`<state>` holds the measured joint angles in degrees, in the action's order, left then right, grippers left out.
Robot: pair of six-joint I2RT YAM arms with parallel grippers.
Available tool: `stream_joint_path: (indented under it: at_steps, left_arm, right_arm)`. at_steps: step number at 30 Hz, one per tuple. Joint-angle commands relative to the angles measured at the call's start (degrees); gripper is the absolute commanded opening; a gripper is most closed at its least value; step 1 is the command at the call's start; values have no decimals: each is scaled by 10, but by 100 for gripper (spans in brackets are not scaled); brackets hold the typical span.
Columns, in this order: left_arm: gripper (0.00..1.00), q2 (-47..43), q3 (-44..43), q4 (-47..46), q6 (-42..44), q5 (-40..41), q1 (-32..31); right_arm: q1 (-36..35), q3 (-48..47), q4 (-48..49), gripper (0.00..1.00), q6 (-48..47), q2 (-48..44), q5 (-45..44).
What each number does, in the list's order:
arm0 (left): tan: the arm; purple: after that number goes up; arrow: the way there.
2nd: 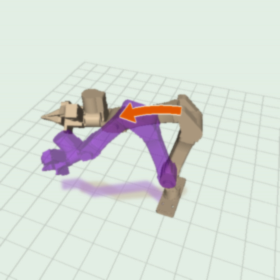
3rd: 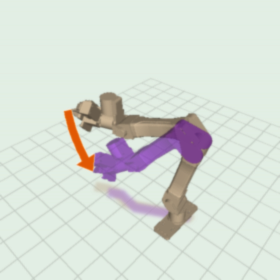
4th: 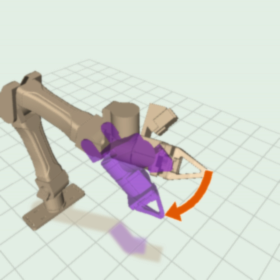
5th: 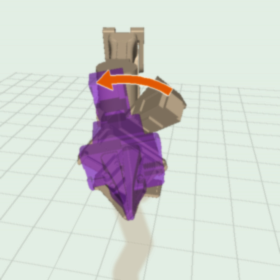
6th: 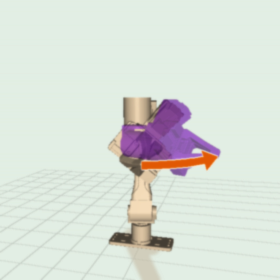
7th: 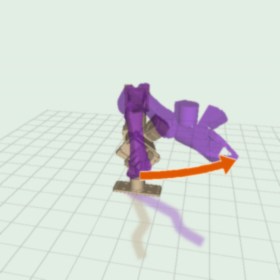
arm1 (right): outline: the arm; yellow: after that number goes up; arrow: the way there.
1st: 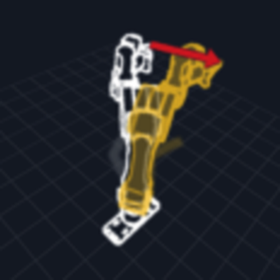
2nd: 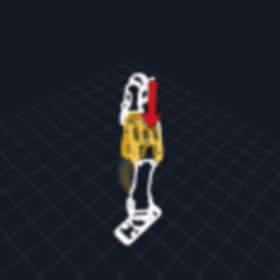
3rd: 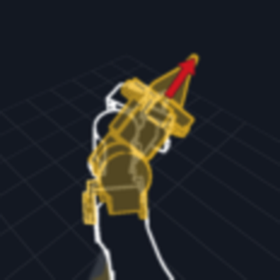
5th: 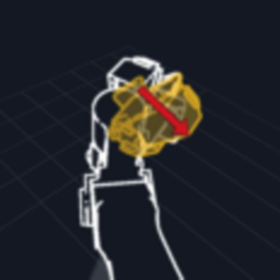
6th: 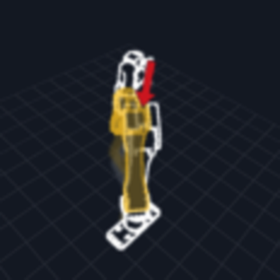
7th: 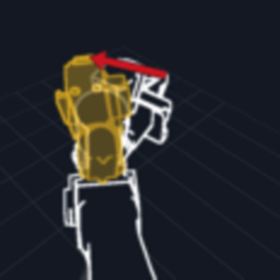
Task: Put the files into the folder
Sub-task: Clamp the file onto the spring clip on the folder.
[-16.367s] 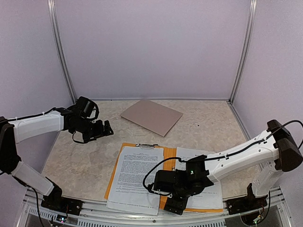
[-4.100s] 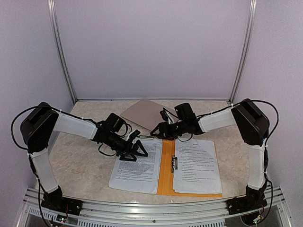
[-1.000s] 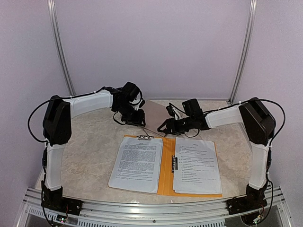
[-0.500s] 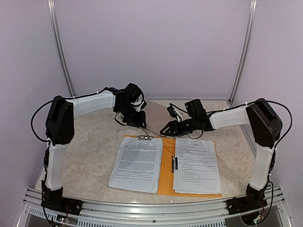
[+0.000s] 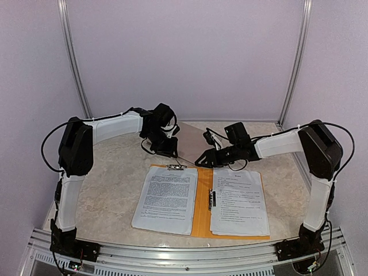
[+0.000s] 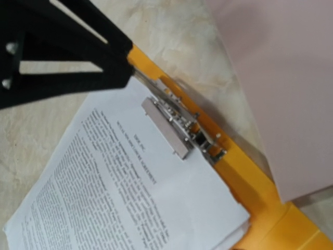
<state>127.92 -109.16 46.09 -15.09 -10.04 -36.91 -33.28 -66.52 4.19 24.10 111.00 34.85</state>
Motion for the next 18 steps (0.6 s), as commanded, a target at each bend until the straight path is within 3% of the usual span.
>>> stream_joint_path:
  at_steps: [1,18]
  left_arm:
    - [27,17,-21,13,8,5,-4]
    - [19,25,-29,18,9,4,-1]
  right_arm:
    - [-5,11,4,51,2,-12,5]
    - [-5,6,5,51,3,-4,12]
